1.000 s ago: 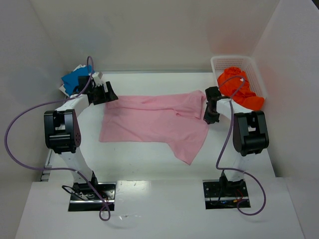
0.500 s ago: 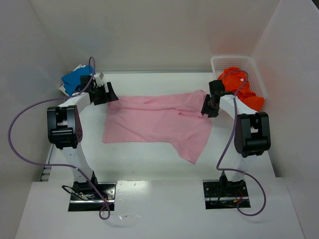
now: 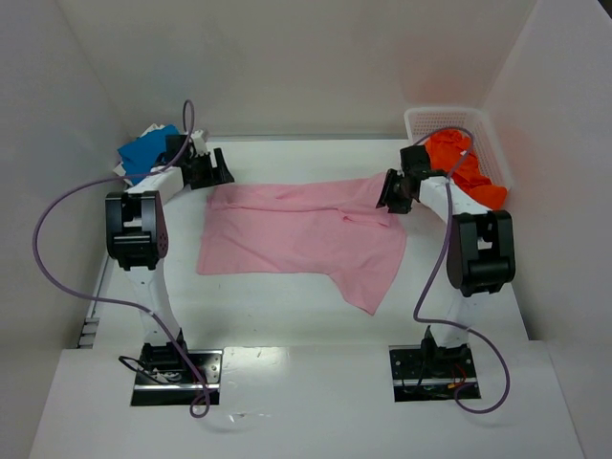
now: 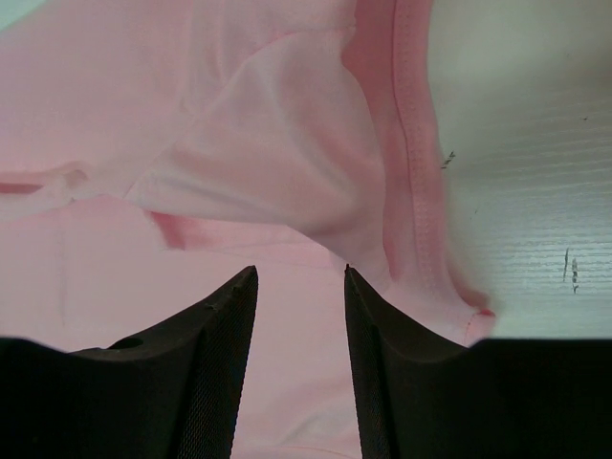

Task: Fold and stack the t-shirts
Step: Fold the flattened tshirt in 1/3 of the way

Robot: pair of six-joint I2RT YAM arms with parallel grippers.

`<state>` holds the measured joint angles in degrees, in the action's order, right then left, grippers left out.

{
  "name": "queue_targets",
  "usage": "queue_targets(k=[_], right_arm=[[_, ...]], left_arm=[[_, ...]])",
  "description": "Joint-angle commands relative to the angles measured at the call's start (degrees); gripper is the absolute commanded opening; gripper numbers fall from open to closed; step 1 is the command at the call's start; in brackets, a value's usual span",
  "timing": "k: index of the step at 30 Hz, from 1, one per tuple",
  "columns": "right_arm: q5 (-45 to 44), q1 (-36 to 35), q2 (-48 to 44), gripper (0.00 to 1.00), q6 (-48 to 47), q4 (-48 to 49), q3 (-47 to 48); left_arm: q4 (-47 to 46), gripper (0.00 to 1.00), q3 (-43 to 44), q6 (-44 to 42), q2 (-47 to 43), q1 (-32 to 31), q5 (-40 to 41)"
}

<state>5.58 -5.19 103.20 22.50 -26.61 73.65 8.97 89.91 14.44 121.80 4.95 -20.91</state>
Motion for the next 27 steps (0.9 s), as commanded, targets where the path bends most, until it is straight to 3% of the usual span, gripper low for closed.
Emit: queue_targets(k=[1,7,11,20,21,27], right_arm=[[0.83,0.36,1.3,0.48,0.26,2.18,2.38],[0.22,0.36,2.36,0.48,0.26,2.18,2.91],[0.22,0.36,3.5,0.48,-0.26,2.18,2.91],[0.22,0.36,3.5,0.48,-0.27,2.18,2.91],[0.22,0.36,3.5,0.48,-0.79,2.18,2.91],[-0.31,0.36,3.5,0.48,-0.79,2.18,2.38]], left_arm=[[0.52,0.85,2.11,-2.04,1.25,-0.81,-0.63],[1.66,0.8,0.44,-2.57,1.25,-0.82,0.78],[1.66,0.69,-0.08,-2.57,0.72,-0.82,1.39],[1.66,0.27,-0.7,-2.04,0.19,-0.82,1.92],[1.66,0.18,-0.7,-2.04,0.19,-0.82,1.92],[1.14,0.02,-1.23,-1.43,-1.04,-0.82,2.98]])
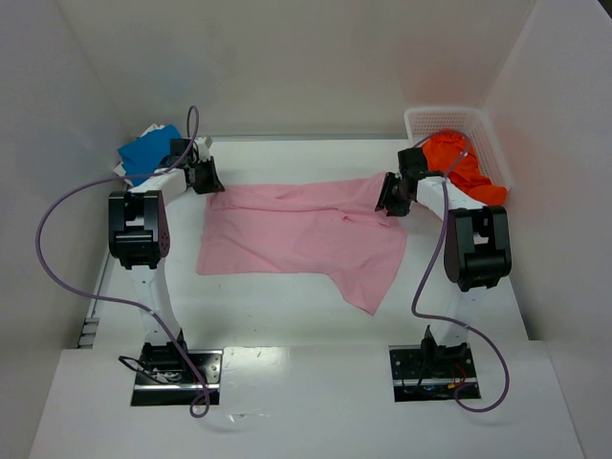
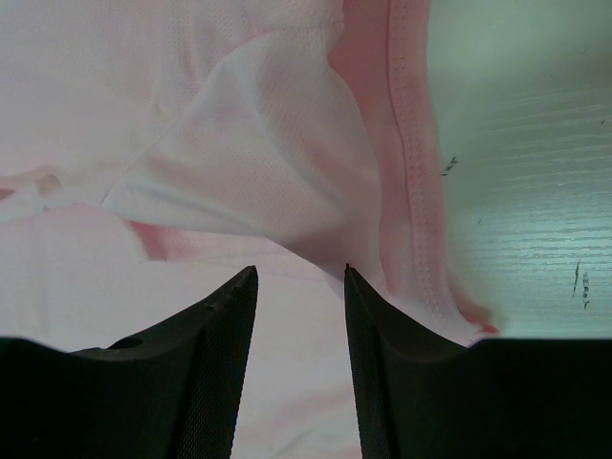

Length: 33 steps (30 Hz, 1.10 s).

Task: Fold and stack the t-shirts
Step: Fold the flattened tshirt in 1/3 of the way

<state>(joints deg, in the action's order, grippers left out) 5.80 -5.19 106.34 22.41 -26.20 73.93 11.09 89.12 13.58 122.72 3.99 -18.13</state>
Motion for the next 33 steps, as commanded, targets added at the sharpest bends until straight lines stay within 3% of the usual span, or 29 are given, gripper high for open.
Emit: queue_targets(k=[1,17,26,31,33], right_arm=[[-0.53,0.36,0.35,0.48,-0.71,1.76,1.57],[-1.06,0.36,1.94,0.52,-0.18,2.82,-0.72],[-3.78,0.36,2.99,0.62,-0.18,2.82,-1.95],[-3.78,0.36,3.52,0.6,-0.18,3.96,-1.95],[-3.78,0.36,4.04,0.48,-0.18,4.57,-1.95]], left_arm=[[-0.98,0.0,-0.44,-0.58,-2.48,0.14,0.72],[-0.98,0.0,-2.29,-0.05,-7.4,0.14,1.87],[-0.46,0.0,-2.29,-0.58,-7.4,0.14,1.34],[-0.46,0.0,-2.29,-0.58,-6.88,0.14,1.34],[-0.46,0.0,-2.29,-0.58,-6.88,0.14,1.34]])
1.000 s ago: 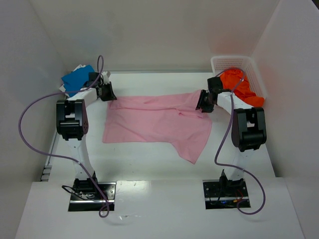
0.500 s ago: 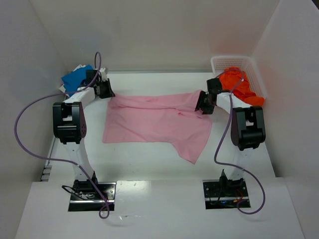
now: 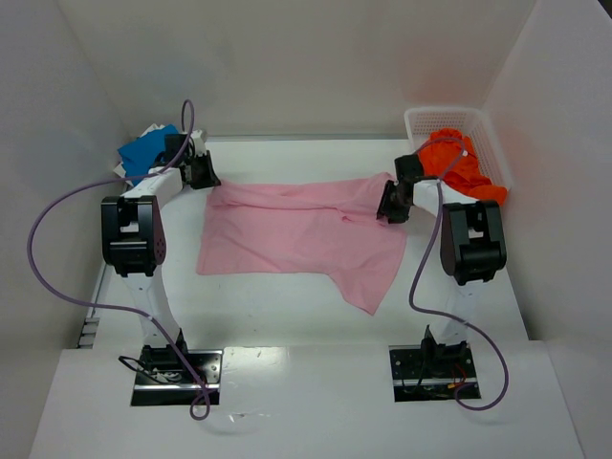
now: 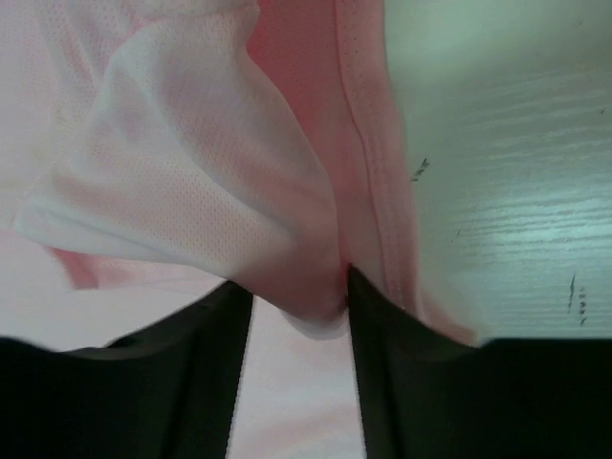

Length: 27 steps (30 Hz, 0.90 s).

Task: Fold and stack the t-shirts
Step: Fold the flattened tshirt in 1/3 of the way

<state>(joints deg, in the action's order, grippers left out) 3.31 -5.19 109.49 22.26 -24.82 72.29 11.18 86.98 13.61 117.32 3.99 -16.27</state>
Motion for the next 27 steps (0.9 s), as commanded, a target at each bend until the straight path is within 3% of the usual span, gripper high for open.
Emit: queue_targets(k=[1,2,3,7,14,20,27], right_arm=[[-1.29,0.36,1.59,0.43,-0.02,3.2,0.21],[-1.29,0.36,1.6,0.38,-0.02,3.2,0.83],[-1.29,0.36,2.21,0.25,-0.02,3.2,0.83],[-1.82,0.36,2.74,0.01,0.5,2.32,4.6],[-4.28,0.88,-0.33,0.0,-0.02,-2.16,18.46],[1.16,5.01,3.88,0.0,0.5,-4.45,34.73],[3.9,5.02,9.24,0.0,0.5,-5.06,41.79]], left_arm=[[-0.55,0.0,0.38,-0.6,-1.48,0.14,-0.51],[-0.55,0.0,0.38,-0.6,-1.48,0.14,-0.51],[-0.55,0.0,0.38,-0.6,-1.48,0.14,-0.51],[-0.02,0.0,0.91,-1.13,-1.48,0.14,-0.51],[1.65,0.0,7.49,-0.6,-1.48,0.14,0.71],[2.79,0.0,14.7,0.54,-0.95,0.67,2.82],[-0.98,0.0,18.57,-0.07,1.15,0.67,5.9]])
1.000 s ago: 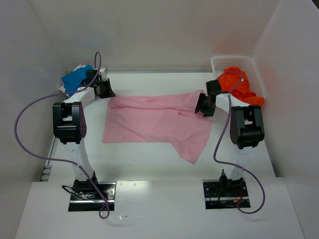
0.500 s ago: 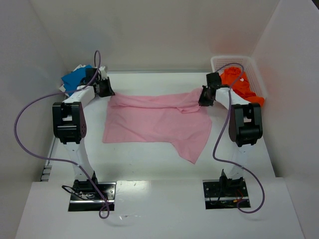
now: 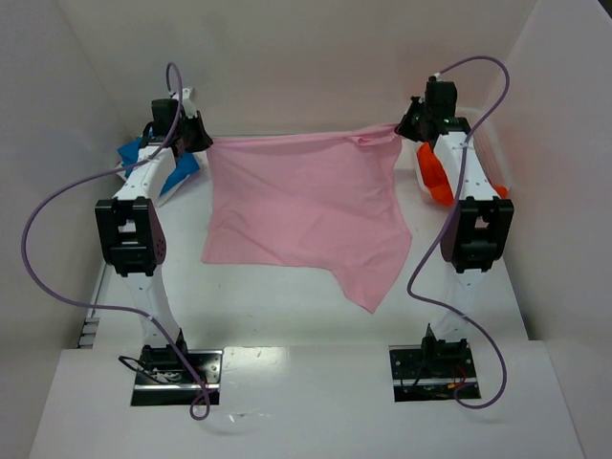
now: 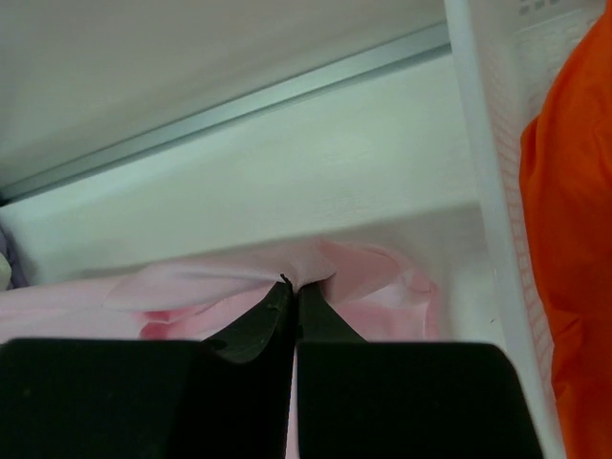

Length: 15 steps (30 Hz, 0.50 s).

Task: Fold and stack the t-shirts
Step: Fold the flattened tshirt in 1/3 of the way

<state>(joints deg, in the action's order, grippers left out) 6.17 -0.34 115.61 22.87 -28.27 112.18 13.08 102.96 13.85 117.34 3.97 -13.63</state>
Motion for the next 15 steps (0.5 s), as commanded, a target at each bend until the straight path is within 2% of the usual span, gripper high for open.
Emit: queue_targets(k=[1,12,15], right_arm=[[1.03,0.16,3.91,0.0,0.41,-1.61,2.51],[2.88,0.16,7.87,0.0,0.42,-0.47,2.52],[3.4,0.16,11.02,0.0,0.42,-0.47,5.32]], left_arm=[[-4.1,0.0,2.6,-0.31,1.66,0.69,3.26],[-7.28,0.0,9.98,-3.56,10.79,1.22,4.31],[-7.28,0.0,11.3,-4.09,12.38,1.22,4.92]])
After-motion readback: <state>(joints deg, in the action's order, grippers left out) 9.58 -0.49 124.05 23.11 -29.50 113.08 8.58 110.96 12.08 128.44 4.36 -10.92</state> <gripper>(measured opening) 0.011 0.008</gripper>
